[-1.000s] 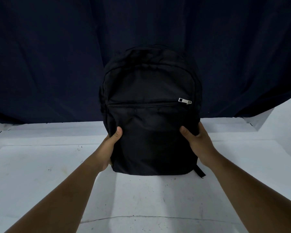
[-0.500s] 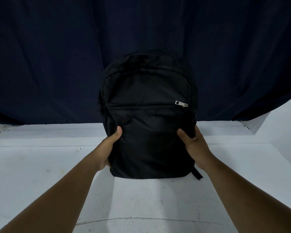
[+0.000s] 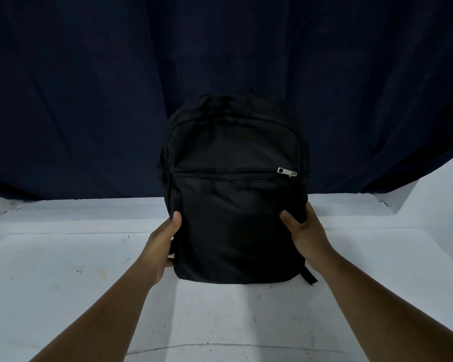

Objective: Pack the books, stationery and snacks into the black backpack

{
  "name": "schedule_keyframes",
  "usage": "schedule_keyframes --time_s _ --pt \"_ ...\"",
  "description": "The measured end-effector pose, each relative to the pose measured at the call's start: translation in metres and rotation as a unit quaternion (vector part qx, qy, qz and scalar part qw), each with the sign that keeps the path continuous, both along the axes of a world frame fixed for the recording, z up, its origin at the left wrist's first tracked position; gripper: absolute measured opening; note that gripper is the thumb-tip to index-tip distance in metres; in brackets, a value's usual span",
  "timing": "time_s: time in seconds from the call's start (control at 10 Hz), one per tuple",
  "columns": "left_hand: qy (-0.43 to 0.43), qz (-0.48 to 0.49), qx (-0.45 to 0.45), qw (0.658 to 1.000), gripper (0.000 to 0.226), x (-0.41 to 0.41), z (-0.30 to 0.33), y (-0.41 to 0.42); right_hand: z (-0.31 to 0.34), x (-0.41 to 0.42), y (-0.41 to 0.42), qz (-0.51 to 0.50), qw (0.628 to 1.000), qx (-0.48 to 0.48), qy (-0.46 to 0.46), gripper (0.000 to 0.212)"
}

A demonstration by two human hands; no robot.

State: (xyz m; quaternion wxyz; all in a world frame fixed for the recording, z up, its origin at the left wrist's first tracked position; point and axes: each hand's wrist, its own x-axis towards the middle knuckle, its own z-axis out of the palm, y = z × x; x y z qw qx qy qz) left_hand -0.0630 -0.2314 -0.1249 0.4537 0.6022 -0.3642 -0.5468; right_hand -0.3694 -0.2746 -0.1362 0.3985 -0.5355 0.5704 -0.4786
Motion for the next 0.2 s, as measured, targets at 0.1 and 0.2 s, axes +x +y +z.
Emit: schedule_keyframes --time_s 0.1,0.2 --pt "0.025 0.042 -0.01 0.999 0.071 0.008 -0.009 0.011 0.007 0.004 0.005 -0.031 0.999 -0.021 0.021 0.064" --pt "-0.005 0.068 -0.044 0.997 0.046 0.016 -0.027 0.041 -0.007 0.002 0.034 -0.079 0.994 -0.067 0.047 0.071"
